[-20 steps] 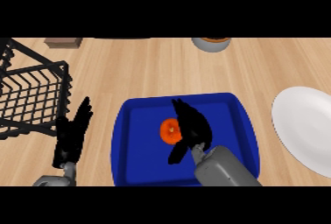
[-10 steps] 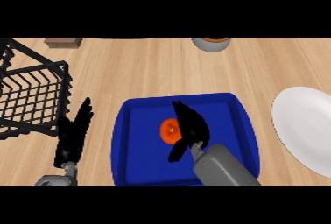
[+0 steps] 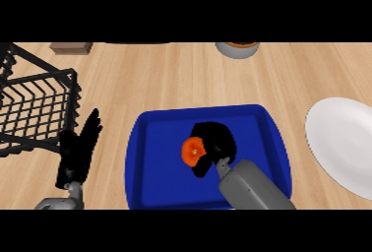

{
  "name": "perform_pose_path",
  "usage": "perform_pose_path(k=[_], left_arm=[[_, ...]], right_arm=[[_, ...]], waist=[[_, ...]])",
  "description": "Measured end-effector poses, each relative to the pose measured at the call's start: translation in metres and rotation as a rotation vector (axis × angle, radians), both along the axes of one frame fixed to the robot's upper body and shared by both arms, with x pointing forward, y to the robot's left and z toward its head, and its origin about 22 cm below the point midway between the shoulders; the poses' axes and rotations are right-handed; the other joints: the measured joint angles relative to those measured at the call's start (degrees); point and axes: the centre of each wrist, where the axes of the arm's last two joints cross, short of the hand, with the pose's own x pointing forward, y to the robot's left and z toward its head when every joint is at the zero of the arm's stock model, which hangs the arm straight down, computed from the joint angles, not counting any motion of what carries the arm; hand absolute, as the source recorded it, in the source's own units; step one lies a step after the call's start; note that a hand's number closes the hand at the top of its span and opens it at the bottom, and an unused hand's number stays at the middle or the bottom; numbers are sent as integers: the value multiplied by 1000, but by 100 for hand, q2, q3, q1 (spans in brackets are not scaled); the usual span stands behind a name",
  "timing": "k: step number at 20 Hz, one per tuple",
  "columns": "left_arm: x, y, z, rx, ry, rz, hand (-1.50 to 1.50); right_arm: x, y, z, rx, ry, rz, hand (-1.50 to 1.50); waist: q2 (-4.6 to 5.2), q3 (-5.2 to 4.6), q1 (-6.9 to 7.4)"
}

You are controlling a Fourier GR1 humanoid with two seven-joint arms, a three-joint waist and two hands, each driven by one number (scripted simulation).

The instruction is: Pick the squash from the tray and place it in the plate

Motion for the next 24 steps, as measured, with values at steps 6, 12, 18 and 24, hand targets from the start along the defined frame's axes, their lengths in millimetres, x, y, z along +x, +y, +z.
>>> perform_pose_path(k=[6,12,18,24], left_arm=[[0,8,1,5,-2,5,0],[0,6,0,-1,7,12,0],[-5,8,-5,4,2,16,0],[-6,16,-4,3,4,22,0]], right_arm=[[3,-5,10,-54,-140,-86,150],[8,-104,11,-109,-256,-182,150],[-5,-164,46,-107,-421,-242,150],[-20,-194,95,-103,-656,-398,150]], waist=[[-3,0,-20],[-12,2,-97],[-18,-1,-107],[-30,-4,-137]])
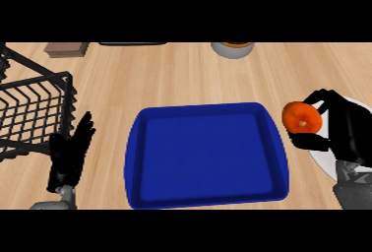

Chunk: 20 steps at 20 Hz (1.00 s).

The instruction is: Pick the squash from the tray and place it in the plate

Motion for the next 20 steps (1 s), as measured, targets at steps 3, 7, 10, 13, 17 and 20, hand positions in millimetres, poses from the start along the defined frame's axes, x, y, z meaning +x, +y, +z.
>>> perform_pose_path(k=[3,7,10,13,17,20], left_arm=[[0,-6,-2,-4,1,-7,0],[-1,-10,-4,-3,1,-8,0],[0,-11,0,-7,-5,-14,0],[7,-13,0,-6,-7,-12,0],[8,-15,3,-7,-4,-18,0],[11,-17,-1,-7,-9,-25,0]], right_arm=[[-7,-14,15,10,-39,-82,150],[-7,-44,28,39,-51,-172,150],[-5,-64,27,58,-47,-216,150],[-3,-86,18,63,-33,-252,150],[5,-119,6,65,8,-281,150],[15,-133,-4,55,51,-298,150]], waist=[[11,1,33],[23,3,71],[28,4,93],[33,4,100],[39,6,123],[43,6,135]])
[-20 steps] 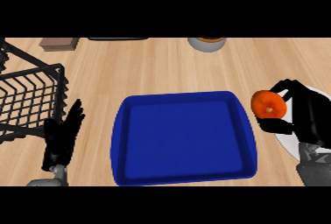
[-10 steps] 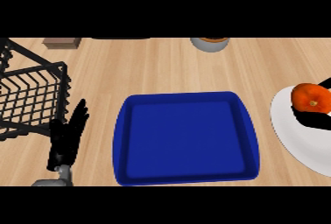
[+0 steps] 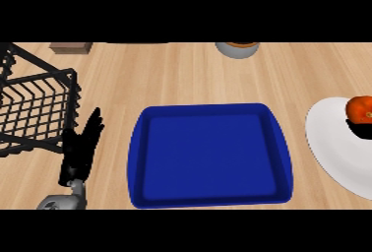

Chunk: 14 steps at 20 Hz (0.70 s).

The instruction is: Pick the squash from the tray and place it in the plate

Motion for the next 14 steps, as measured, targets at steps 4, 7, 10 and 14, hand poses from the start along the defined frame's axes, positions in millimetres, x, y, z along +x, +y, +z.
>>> perform_pose_path(k=[4,7,10,14], left_arm=[[3,5,3,10,-2,0,0],[-1,0,0,6,3,-5,0],[-3,3,-2,7,2,-6,0],[-4,2,1,6,4,-5,0]], right_arm=[[7,-22,-14,41,97,3,150],[7,-41,-29,94,169,23,150],[1,-53,-46,148,284,40,-150],[0,-66,-62,203,370,83,-150]], waist=[[5,2,17],[10,3,41],[15,4,49],[12,5,48]])
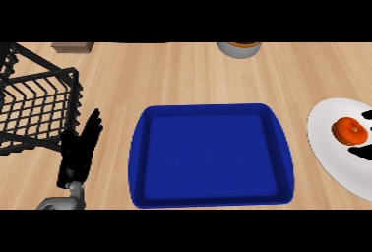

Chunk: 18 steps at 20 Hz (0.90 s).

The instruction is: Pick the squash from the tray and place it in the plate

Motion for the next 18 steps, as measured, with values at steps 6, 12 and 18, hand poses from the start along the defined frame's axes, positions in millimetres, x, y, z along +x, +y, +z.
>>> perform_pose_path(k=[6,12,18], left_arm=[[2,2,1,2,-2,11,0],[-4,4,-4,-1,7,24,0],[-3,4,-2,-4,2,11,0]], right_arm=[[-5,-16,5,114,-116,122,-150],[-7,-29,18,378,-448,103,-150],[-39,-61,12,570,-580,74,-150]], waist=[[-14,0,-52],[-41,2,-130],[-27,-2,-103]])
